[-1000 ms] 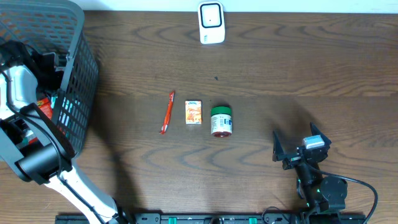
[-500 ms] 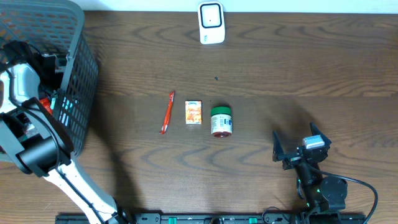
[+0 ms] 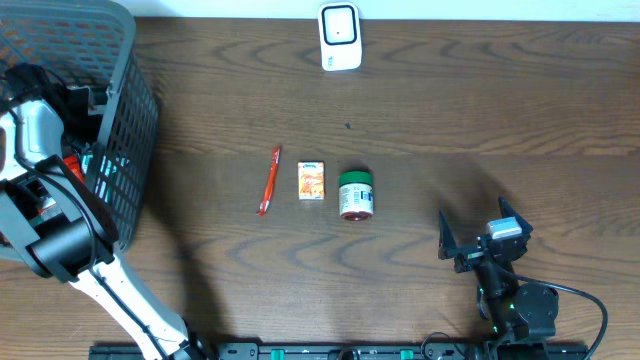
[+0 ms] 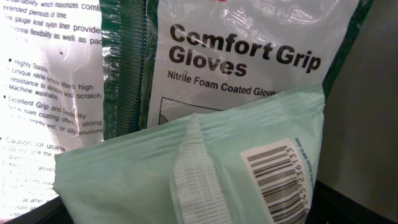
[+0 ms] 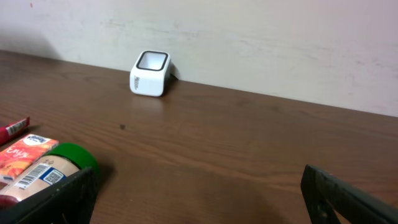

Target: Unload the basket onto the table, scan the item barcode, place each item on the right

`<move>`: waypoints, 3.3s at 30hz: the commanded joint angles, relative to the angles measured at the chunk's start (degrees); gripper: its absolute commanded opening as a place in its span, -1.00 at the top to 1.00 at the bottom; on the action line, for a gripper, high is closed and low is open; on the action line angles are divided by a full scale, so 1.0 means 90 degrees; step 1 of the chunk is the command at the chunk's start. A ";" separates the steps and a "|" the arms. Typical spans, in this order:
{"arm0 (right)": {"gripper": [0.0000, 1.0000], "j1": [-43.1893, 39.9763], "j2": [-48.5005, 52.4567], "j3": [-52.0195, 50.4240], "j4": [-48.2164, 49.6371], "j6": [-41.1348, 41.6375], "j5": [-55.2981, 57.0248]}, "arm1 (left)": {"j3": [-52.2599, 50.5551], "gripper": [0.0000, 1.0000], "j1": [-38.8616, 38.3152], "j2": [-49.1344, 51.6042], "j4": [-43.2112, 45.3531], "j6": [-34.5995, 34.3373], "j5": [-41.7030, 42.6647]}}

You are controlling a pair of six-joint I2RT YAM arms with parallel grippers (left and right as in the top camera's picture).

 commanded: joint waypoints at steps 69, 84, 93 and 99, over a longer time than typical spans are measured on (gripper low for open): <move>-0.99 0.0000 -0.0022 -0.0007 -0.0022 0.0078 -0.0053 | -0.0032 0.86 -0.1727 -0.7703 -0.1955 -0.3575 0.1161; -0.99 0.0002 -0.0022 -0.0007 -0.0022 0.0078 -0.0053 | -0.1474 0.85 -0.4578 -0.5841 -0.2475 -0.3951 -0.0597; -0.99 0.0002 -0.0022 -0.0007 -0.0024 0.0078 -0.0053 | -0.1496 0.86 -0.4634 -0.3548 -0.2472 -0.3949 -0.1180; -0.98 0.0002 -0.0022 -0.0007 -0.0022 0.0078 -0.0053 | -0.1496 0.86 -0.4656 -0.2246 -0.2004 -0.3944 -0.1180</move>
